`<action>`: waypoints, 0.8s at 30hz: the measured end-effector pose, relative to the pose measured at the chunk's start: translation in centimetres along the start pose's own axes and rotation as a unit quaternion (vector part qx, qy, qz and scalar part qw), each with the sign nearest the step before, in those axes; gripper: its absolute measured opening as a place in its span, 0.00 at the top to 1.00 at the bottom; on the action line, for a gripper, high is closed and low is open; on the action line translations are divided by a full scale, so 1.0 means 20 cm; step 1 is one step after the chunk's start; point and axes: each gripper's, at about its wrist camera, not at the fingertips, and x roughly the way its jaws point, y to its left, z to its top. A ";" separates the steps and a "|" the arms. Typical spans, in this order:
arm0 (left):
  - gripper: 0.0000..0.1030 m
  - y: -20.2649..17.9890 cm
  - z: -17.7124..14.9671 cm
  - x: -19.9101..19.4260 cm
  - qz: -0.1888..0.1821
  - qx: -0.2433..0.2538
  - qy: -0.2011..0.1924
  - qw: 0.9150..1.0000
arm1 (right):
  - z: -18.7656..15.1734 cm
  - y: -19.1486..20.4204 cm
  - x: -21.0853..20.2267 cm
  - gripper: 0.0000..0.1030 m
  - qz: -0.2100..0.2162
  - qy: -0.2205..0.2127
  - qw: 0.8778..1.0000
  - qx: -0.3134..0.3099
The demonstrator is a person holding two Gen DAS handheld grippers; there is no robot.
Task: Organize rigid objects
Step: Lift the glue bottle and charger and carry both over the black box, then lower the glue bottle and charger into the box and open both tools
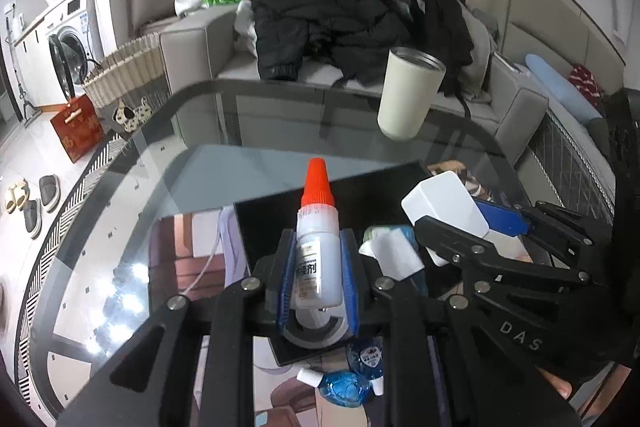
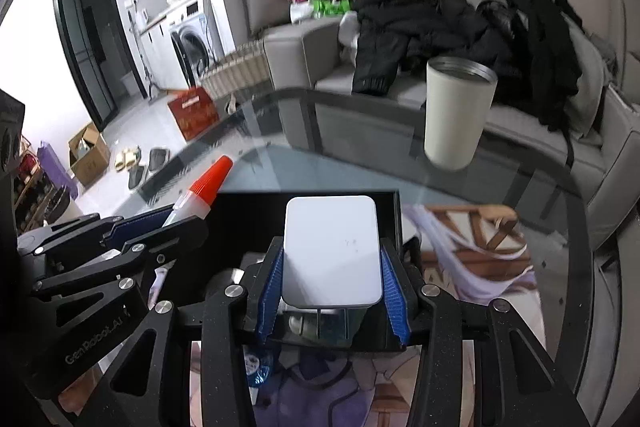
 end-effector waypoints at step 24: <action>0.82 0.00 -0.06 0.12 -0.012 -0.001 0.080 0.997 | -0.05 0.00 0.10 0.57 0.013 0.058 0.998 0.007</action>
